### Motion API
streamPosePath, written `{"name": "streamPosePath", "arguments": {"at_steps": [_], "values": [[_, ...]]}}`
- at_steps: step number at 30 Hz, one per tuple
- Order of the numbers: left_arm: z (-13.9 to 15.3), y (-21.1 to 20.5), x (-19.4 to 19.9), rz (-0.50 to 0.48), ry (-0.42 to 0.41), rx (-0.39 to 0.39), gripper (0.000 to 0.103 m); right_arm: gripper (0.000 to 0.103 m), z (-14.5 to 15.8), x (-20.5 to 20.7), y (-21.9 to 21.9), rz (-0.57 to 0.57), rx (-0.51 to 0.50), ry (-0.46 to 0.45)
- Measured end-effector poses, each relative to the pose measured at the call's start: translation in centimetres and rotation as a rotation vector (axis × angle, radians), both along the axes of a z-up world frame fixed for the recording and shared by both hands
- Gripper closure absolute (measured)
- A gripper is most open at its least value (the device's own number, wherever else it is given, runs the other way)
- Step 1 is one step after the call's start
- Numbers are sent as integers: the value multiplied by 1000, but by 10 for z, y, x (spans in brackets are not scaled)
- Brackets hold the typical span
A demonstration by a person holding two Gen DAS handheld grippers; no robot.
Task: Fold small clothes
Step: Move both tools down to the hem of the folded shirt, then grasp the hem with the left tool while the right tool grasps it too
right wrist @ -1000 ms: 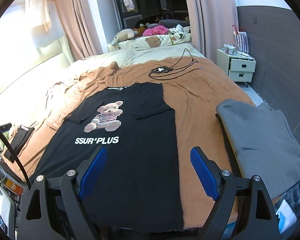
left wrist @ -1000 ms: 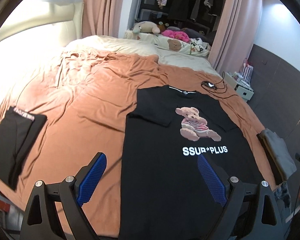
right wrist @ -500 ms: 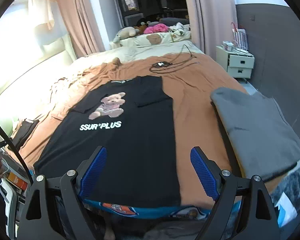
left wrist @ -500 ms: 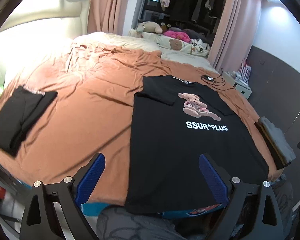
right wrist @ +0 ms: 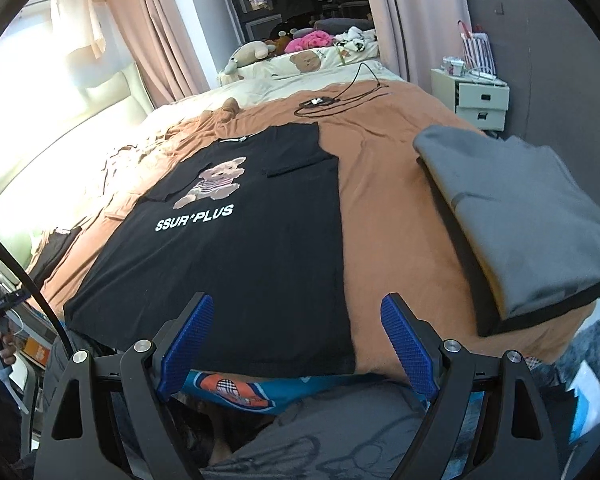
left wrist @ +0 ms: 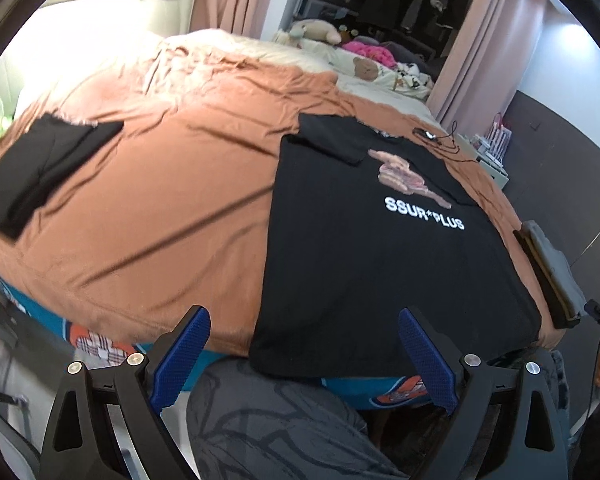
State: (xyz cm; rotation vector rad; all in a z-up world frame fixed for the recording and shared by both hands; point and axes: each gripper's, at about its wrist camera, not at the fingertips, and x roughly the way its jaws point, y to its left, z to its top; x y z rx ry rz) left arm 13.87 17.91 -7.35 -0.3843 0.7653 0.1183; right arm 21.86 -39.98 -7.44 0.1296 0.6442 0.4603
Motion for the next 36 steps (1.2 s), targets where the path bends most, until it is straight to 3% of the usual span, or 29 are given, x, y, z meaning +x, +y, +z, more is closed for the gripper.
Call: {"name": "streamPosePath", "arguments": {"at_steps": [15, 27, 33, 36], "values": [[-53, 26, 39, -31, 26, -238, 7, 18, -33, 40, 3, -26, 37, 125], [-84, 47, 59, 7, 102, -379, 19, 18, -59, 84, 17, 0, 41, 204], [-87, 48, 51, -40, 94, -494, 21, 18, -75, 110, 19, 27, 95, 244], [-86, 49, 48, -46, 84, -512, 24, 25, -83, 120, 17, 54, 155, 266]]}}
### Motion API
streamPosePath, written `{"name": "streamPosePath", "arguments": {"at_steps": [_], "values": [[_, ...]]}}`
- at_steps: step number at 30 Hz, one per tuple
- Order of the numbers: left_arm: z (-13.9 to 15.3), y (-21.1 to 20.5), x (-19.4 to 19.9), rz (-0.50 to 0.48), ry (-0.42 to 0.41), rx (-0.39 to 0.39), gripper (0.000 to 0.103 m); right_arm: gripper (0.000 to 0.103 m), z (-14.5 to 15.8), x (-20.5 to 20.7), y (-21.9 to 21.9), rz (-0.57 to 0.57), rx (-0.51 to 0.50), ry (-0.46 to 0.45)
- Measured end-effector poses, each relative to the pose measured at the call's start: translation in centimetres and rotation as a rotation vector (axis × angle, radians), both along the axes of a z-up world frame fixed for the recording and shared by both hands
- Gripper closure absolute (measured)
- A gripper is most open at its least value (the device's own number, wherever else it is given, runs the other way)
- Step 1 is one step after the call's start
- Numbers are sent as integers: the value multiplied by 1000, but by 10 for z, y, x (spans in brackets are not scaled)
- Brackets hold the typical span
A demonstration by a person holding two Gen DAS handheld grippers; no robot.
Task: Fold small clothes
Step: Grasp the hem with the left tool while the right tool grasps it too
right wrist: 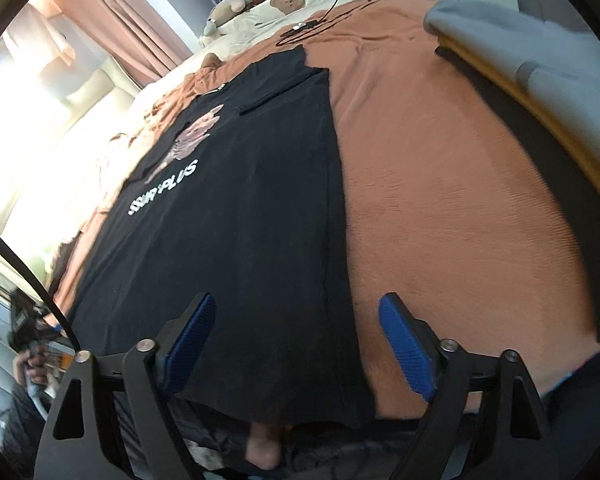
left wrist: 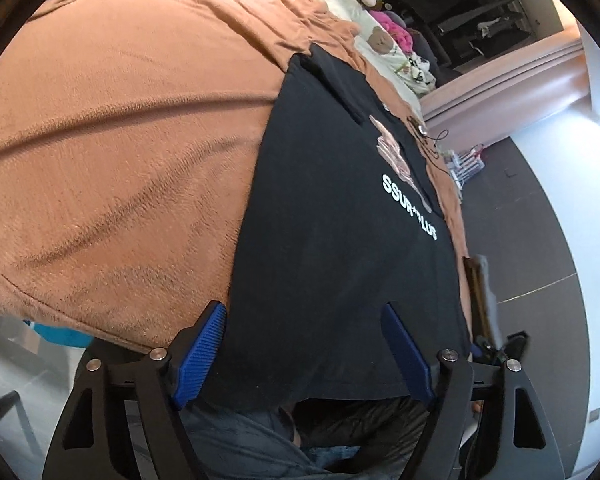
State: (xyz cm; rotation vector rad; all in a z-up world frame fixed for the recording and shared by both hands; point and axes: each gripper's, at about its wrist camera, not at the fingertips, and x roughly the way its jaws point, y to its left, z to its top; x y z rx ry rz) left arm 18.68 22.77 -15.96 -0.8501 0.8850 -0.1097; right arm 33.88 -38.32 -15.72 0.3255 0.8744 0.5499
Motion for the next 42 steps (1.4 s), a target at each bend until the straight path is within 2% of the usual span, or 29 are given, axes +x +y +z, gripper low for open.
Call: {"name": "streamPosePath", "arguments": {"at_steps": [3, 6, 7, 8, 11, 19, 21, 23, 27, 30, 37, 42], "values": [[0, 6, 3, 26, -3, -10, 29, 27, -13, 13, -3, 8, 50, 36], [-7, 15, 14, 58, 4, -42, 41, 28, -19, 19, -6, 25, 105, 39], [-11, 17, 17, 70, 10, -54, 46, 30, -20, 21, -6, 36, 130, 45], [-13, 18, 18, 77, 15, -59, 50, 36, -21, 23, -7, 45, 151, 54], [-14, 18, 18, 81, 23, -54, 53, 41, -27, 25, -8, 57, 161, 72], [-16, 12, 6, 38, 15, -63, 57, 46, -36, 30, -15, 113, 229, 96], [-16, 12, 5, 38, 24, -55, 64, 49, -39, 36, -16, 128, 275, 102], [-18, 14, 5, 47, 39, -54, 76, 56, -45, 41, -18, 134, 316, 111], [-21, 17, -1, 53, 51, -61, 89, 65, -55, 47, -27, 133, 376, 120], [-23, 16, -5, 53, 46, -60, 92, 66, -59, 45, -31, 139, 363, 112], [-21, 13, -10, 56, 36, -37, 92, 66, -60, 30, -29, 163, 248, 104], [-21, 8, -14, 41, 31, -48, 92, 66, -61, 21, -25, 175, 240, 98]]}}
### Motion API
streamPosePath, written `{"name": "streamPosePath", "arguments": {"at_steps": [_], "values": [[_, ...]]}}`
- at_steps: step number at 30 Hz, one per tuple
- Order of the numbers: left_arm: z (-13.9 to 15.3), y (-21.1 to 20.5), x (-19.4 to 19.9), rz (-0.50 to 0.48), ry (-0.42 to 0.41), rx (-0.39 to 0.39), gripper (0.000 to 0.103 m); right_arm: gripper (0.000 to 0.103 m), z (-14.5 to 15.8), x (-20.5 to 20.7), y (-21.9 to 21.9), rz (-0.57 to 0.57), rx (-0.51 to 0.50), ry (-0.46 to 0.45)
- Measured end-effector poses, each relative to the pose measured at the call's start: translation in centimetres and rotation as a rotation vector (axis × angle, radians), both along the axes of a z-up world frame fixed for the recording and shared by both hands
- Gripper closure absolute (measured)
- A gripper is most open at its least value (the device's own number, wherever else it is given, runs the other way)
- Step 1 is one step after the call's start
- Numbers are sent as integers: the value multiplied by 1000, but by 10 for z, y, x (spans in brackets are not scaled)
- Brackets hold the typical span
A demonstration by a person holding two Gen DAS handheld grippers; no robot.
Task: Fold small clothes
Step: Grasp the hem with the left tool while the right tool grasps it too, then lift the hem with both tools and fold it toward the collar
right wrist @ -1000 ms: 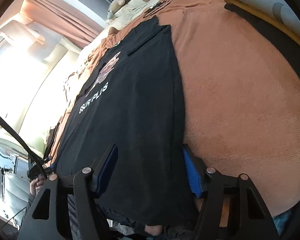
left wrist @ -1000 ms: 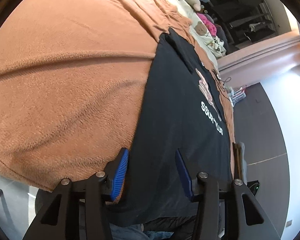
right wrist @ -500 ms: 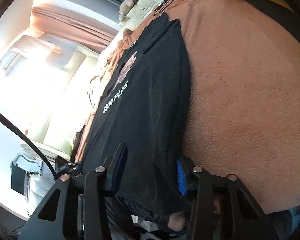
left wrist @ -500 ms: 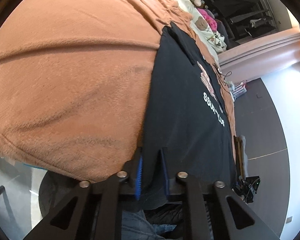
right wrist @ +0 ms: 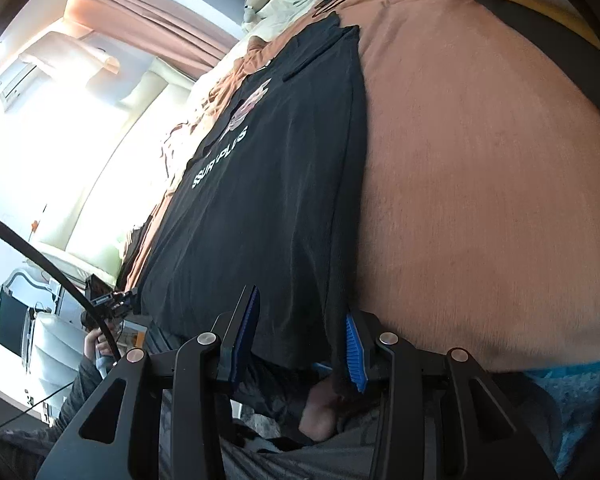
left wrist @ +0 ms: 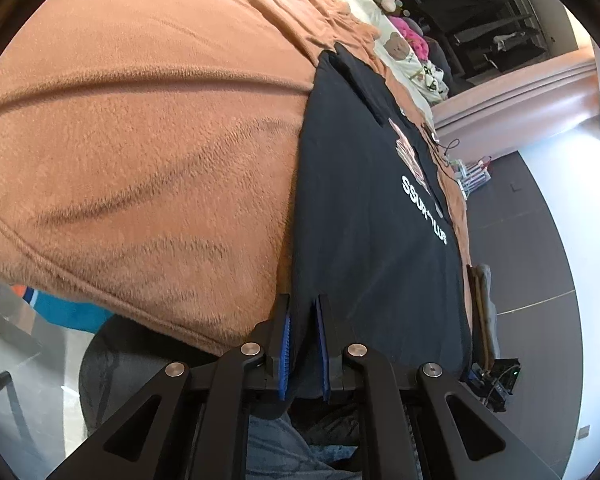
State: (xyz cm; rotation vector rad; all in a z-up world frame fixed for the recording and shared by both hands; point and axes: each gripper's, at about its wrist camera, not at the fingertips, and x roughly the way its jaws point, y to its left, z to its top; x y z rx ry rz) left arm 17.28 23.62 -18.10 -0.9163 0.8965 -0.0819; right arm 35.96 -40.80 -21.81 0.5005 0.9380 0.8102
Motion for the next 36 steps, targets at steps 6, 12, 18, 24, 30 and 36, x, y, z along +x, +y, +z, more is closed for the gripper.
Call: {"name": "streamPosePath", "arguments": {"at_steps": [6, 12, 18, 24, 30, 36], "values": [[-5, 0, -14, -3, -17, -48, 89, 66, -9, 0, -10, -10, 145, 14], [-10, -6, -20, -16, -21, -56, 77, 66, -20, 2, -6, -31, 188, 24], [-17, -7, -24, 2, -3, -32, 57, 66, -19, 2, 8, -60, 123, 25], [-26, -9, -21, 19, -22, -75, 59, 91, -8, -7, 6, -78, 124, 8], [-28, -8, -30, 43, -35, -135, 73, 101, 4, -20, -3, -118, 135, -36], [-26, -10, -40, 38, -70, -185, 78, 101, 9, -34, -16, -160, 156, -57]]}}
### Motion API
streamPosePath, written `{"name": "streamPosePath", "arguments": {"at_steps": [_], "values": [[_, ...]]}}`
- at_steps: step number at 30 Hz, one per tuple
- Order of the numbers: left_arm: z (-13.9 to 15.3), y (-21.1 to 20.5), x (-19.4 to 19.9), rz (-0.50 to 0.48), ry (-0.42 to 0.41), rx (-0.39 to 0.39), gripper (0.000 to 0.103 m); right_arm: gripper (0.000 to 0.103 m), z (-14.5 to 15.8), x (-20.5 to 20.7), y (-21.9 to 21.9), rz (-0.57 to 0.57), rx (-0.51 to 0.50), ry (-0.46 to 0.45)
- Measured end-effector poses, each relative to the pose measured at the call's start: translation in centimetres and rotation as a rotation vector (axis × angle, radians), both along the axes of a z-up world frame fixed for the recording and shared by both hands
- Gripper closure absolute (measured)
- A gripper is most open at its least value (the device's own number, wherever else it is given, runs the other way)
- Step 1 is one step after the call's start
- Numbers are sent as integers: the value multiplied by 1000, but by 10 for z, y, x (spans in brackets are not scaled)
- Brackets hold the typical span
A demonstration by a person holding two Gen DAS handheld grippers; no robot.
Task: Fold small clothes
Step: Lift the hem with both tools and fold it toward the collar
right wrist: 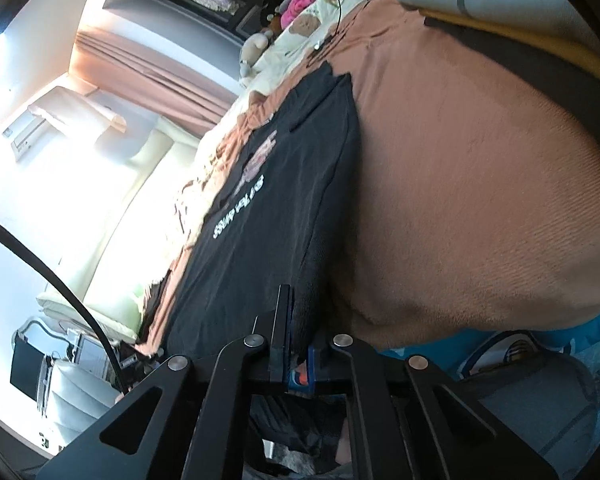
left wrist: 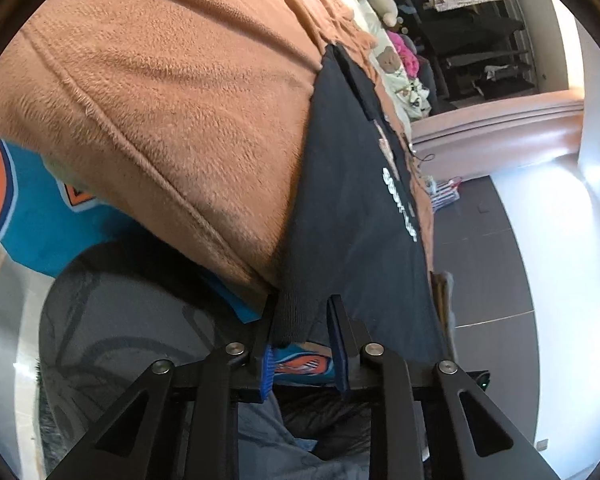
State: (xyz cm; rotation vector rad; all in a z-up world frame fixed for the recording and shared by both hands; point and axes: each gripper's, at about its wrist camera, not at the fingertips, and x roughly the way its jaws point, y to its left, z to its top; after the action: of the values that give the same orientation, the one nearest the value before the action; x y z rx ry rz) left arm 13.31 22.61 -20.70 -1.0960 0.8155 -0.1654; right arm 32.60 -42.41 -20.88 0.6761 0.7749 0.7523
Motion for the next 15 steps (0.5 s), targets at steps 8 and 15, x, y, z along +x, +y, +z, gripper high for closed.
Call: {"name": "streamPosePath", "arguments": {"at_steps": [8, 15], "values": [[9, 0, 3, 9, -32, 7, 78, 101, -1, -9, 6, -5, 30, -4], [3, -2, 10, 27, -12, 23, 84, 101, -12, -6, 0, -14, 30, 14]]}}
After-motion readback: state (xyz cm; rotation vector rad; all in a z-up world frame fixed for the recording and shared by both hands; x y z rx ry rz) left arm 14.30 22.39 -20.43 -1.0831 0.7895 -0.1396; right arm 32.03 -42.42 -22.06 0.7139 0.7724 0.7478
